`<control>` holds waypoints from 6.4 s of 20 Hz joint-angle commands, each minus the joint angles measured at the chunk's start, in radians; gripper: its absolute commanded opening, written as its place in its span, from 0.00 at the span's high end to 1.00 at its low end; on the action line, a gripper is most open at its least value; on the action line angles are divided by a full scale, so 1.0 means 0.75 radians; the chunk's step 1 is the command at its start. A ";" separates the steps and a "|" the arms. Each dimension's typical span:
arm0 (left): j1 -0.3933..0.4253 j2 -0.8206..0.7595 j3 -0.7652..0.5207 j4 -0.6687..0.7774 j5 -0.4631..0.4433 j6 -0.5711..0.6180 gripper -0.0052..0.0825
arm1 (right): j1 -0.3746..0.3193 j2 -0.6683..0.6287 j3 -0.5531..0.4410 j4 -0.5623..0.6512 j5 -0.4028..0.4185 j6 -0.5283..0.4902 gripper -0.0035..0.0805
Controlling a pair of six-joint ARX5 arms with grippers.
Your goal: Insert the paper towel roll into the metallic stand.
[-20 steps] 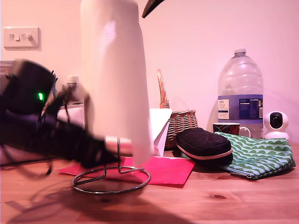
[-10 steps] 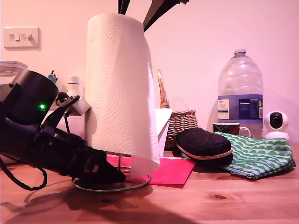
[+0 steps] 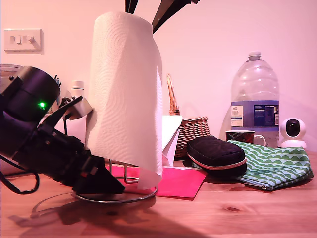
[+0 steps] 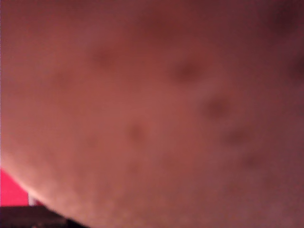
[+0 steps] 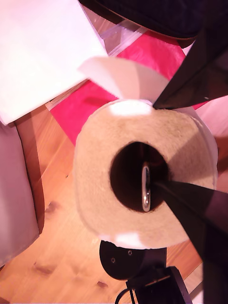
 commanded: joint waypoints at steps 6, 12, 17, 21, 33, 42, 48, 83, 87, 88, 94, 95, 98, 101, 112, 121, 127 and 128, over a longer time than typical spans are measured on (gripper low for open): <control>0.007 -0.099 -0.039 -0.172 -0.038 0.041 0.61 | 0.012 0.009 -0.019 -0.010 -0.004 -0.008 0.46; 0.006 -0.226 -0.039 -0.281 -0.055 0.047 0.61 | 0.012 0.009 -0.019 -0.037 -0.005 -0.009 0.46; 0.006 -0.371 -0.039 -0.401 -0.117 0.067 0.61 | 0.013 0.009 -0.019 -0.037 -0.005 -0.012 0.46; 0.007 -0.423 -0.039 -0.494 -0.170 0.077 0.61 | 0.013 0.009 -0.019 -0.038 -0.006 -0.013 0.46; 0.011 -0.421 -0.039 -0.782 -0.217 0.073 0.61 | 0.041 0.009 -0.019 -0.040 -0.006 -0.030 0.46; 0.040 -0.414 -0.039 -0.835 -0.326 0.031 0.61 | 0.041 0.009 -0.019 -0.042 -0.006 -0.043 0.46; 0.039 -0.409 -0.039 -0.812 -0.312 0.030 0.61 | 0.052 0.009 -0.019 -0.034 -0.027 -0.079 0.47; 0.039 -0.409 -0.039 -0.791 -0.342 0.031 0.61 | 0.086 0.163 -0.016 -0.048 -0.065 -0.012 0.60; 0.039 -0.409 -0.039 -0.791 -0.342 0.032 0.61 | 0.086 0.189 -0.016 -0.048 -0.065 -0.014 0.80; 0.039 -0.409 -0.039 -0.791 -0.342 0.032 0.61 | 0.086 0.189 -0.016 -0.045 -0.065 -0.014 0.90; 0.039 -0.409 -0.039 -0.790 -0.342 0.031 0.61 | 0.085 0.170 -0.014 -0.044 -0.066 -0.024 0.97; 0.039 -0.409 -0.039 -0.791 -0.342 0.031 0.61 | 0.085 0.157 -0.014 -0.044 -0.065 -0.037 0.97; 0.039 -0.409 -0.039 -0.792 -0.342 0.031 0.61 | 0.084 0.106 -0.014 -0.046 -0.065 -0.043 0.97; 0.039 -0.409 -0.039 -0.792 -0.341 0.030 0.61 | 0.083 0.053 -0.014 -0.046 -0.063 -0.044 0.97; 0.039 -0.409 -0.039 -0.803 -0.341 0.030 0.61 | 0.065 -0.032 0.018 -0.045 -0.013 -0.058 0.97; 0.039 -0.409 -0.039 -0.873 -0.342 0.030 0.61 | 0.063 -0.075 0.042 -0.045 -0.015 -0.058 0.97; 0.039 -0.409 -0.039 -0.872 -0.342 0.031 0.61 | 0.050 -0.130 0.047 -0.046 -0.016 -0.058 0.97; 0.039 -0.409 -0.039 -0.868 -0.343 0.033 0.61 | 0.044 -0.139 0.047 -0.046 -0.019 -0.058 0.97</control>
